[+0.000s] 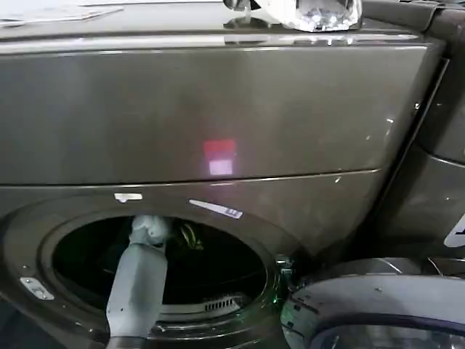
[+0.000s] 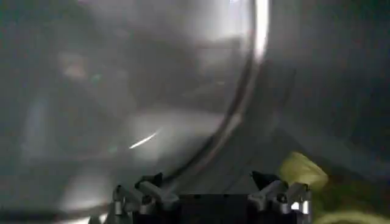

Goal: Grasp the clothes from the dryer.

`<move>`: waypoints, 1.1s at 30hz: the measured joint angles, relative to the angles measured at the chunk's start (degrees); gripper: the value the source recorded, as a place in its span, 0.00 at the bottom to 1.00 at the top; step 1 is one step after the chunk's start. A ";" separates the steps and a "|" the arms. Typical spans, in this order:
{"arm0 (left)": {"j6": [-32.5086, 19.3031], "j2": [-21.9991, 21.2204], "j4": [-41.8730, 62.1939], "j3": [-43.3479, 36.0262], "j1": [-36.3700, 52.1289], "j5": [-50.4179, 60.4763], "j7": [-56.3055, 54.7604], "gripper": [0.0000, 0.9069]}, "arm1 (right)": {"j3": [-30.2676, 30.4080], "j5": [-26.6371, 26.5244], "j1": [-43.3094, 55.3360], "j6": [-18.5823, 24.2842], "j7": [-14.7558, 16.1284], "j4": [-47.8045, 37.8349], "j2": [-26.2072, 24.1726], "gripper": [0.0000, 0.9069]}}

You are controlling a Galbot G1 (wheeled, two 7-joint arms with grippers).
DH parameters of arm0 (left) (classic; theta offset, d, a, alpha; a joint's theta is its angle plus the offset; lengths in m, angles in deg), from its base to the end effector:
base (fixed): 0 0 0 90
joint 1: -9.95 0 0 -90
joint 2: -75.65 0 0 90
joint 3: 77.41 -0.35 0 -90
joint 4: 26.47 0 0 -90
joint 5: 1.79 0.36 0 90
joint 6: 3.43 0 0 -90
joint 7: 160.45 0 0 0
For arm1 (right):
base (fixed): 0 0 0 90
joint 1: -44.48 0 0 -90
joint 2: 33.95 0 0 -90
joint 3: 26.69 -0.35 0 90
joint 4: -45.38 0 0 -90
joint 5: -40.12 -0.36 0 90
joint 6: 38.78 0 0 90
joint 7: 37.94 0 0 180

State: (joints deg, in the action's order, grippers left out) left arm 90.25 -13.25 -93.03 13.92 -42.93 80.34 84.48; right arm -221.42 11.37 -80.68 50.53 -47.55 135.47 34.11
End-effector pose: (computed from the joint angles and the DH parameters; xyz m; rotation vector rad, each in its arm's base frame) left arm 0.5608 0.0171 -0.1938 -0.8192 -1.8332 -1.5359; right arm -0.1866 -0.4535 -0.1059 2.1516 1.7928 -0.4769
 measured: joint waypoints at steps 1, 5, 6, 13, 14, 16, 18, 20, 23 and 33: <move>-0.73 -0.04 0.34 0.00 0.39 0.88 1.23 1.00 | 0.06 0.01 0.02 0.01 0.00 0.00 -0.01 1.00; -2.37 0.05 1.90 0.02 1.60 3.59 4.77 1.00 | 0.24 0.10 0.13 0.11 0.00 0.01 -0.04 1.00; -2.74 0.13 2.34 0.04 1.95 3.97 5.45 1.00 | 0.32 0.11 0.17 0.12 0.00 0.01 -0.04 1.00; -3.52 0.02 5.43 0.51 3.64 5.94 8.01 1.00 | 0.76 0.24 0.47 0.33 -0.03 0.05 -0.06 1.00; -3.52 0.02 5.87 0.55 3.88 6.02 8.17 1.00 | 0.77 0.24 0.46 0.37 -0.04 0.05 -0.06 1.00; -3.47 0.07 6.81 0.70 4.25 6.07 8.41 1.00 | 0.77 0.24 0.44 0.41 -0.04 0.05 -0.04 1.00; -3.31 0.14 7.52 0.68 4.28 6.03 8.73 1.00 | 0.79 0.24 0.44 0.43 -0.04 0.05 -0.04 1.00; -3.12 0.13 8.35 0.68 4.35 5.94 9.05 1.00 | 0.93 0.25 0.55 0.45 -0.05 0.08 0.01 1.00; -3.05 0.14 9.28 0.72 4.52 5.91 9.54 0.04 | 1.16 0.30 0.67 0.46 -0.06 0.18 0.11 1.00; -2.65 0.40 10.22 0.75 4.58 3.43 9.94 0.00 | 1.41 0.32 0.74 0.59 -0.09 0.23 0.09 1.00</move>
State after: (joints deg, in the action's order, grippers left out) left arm 87.60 -12.86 -82.81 14.67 -38.35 83.78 94.43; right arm -220.01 11.69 -79.94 51.13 -47.63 135.69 34.19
